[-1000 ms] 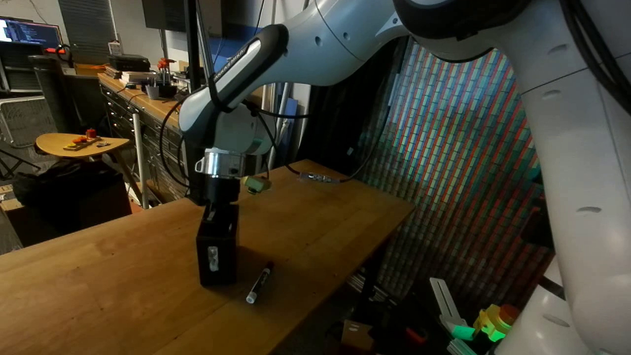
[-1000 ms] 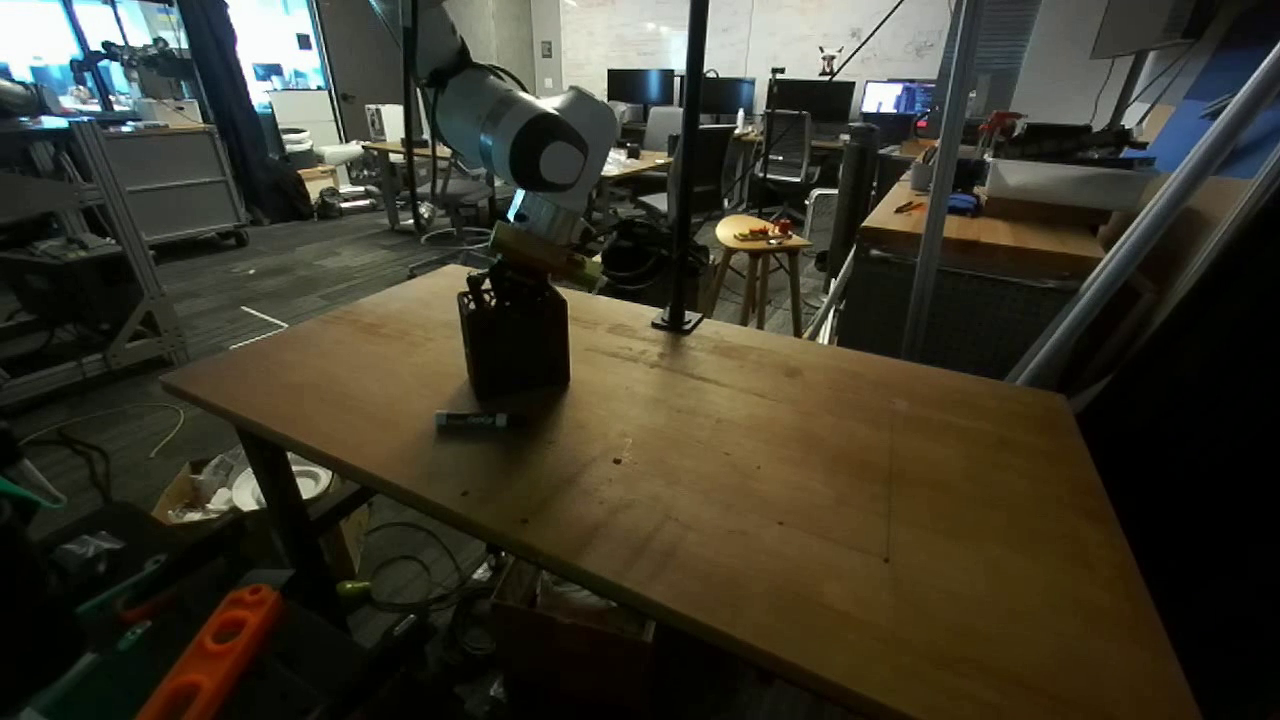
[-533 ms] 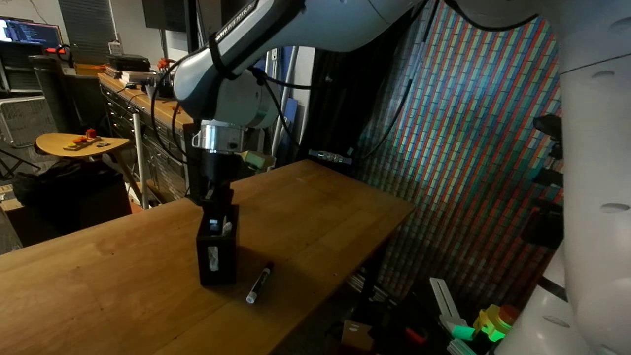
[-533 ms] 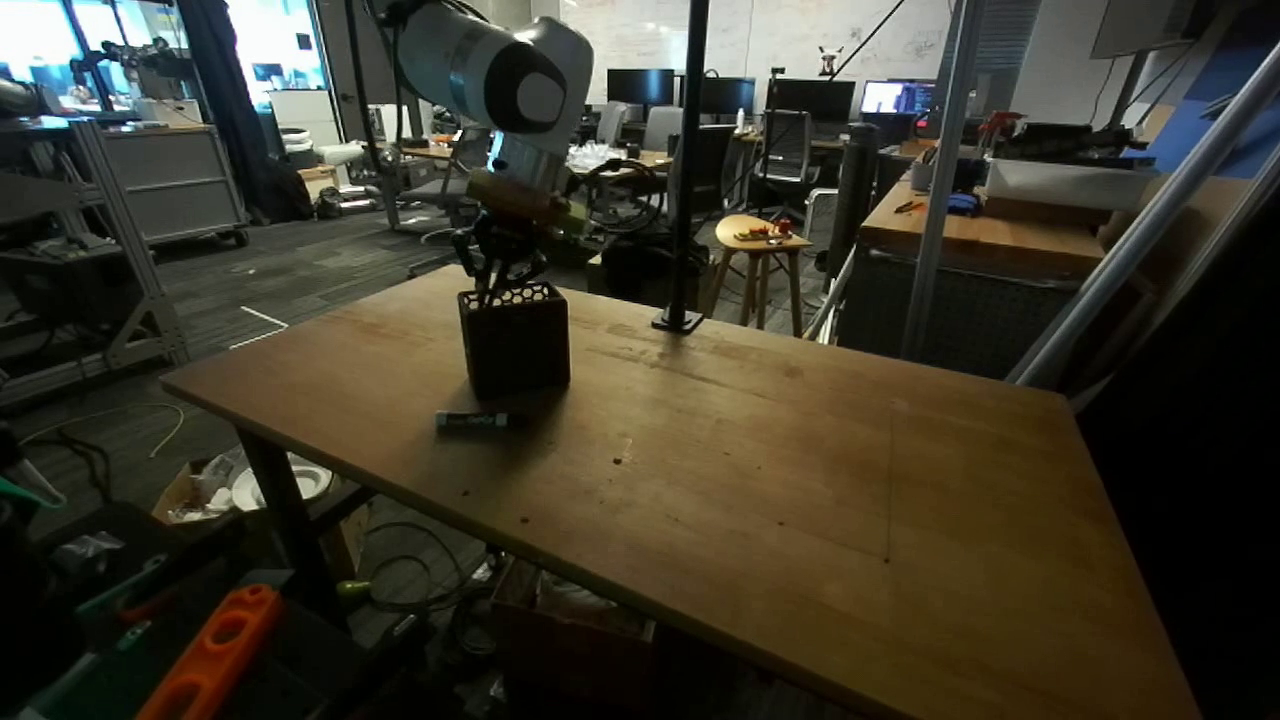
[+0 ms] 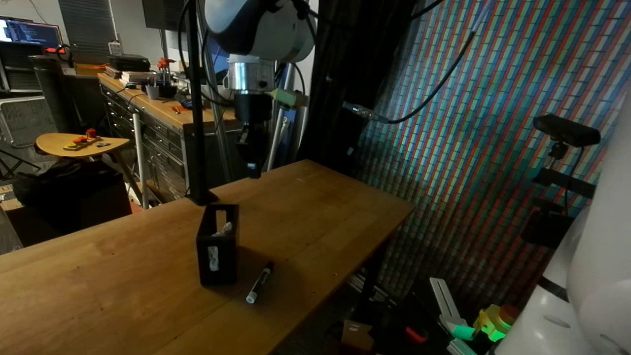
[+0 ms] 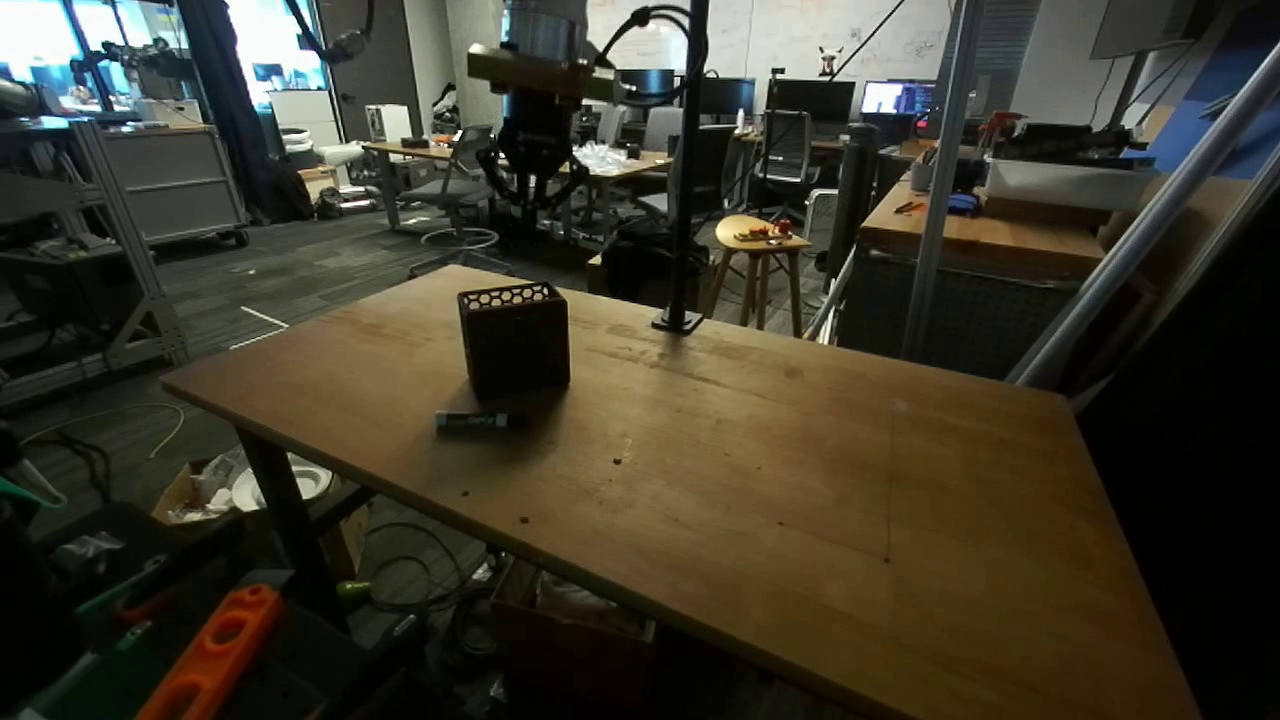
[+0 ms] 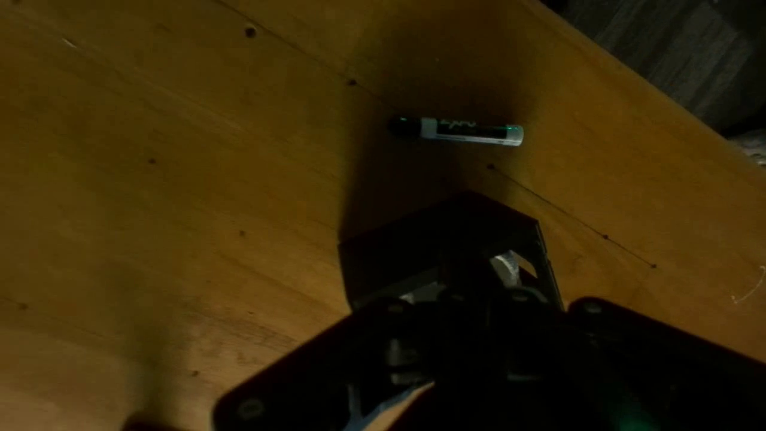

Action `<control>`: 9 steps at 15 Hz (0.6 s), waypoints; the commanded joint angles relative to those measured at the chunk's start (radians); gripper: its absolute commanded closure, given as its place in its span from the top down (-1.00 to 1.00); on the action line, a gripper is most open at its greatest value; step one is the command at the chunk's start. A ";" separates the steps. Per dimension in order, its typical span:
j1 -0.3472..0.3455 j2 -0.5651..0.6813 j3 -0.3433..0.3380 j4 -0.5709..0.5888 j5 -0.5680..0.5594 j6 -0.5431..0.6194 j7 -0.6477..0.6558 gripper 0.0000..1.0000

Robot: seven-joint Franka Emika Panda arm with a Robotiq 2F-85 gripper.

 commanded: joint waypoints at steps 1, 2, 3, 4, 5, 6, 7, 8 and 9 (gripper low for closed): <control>0.009 -0.102 -0.052 -0.004 -0.053 -0.061 0.137 -0.81; 0.010 -0.115 -0.063 0.005 -0.048 -0.079 0.194 -0.81; 0.010 -0.127 -0.071 0.012 -0.033 -0.096 0.240 -0.81; 0.012 -0.136 -0.077 0.018 -0.026 -0.112 0.290 -0.82; 0.015 -0.144 -0.080 0.024 -0.025 -0.129 0.346 -0.83; 0.018 -0.150 -0.080 0.030 -0.025 -0.141 0.403 -0.82; 0.020 -0.157 -0.079 0.032 -0.022 -0.148 0.462 -0.84; 0.023 -0.162 -0.077 0.034 -0.022 -0.157 0.509 -0.82; 0.026 -0.168 -0.075 0.034 -0.019 -0.164 0.545 -0.82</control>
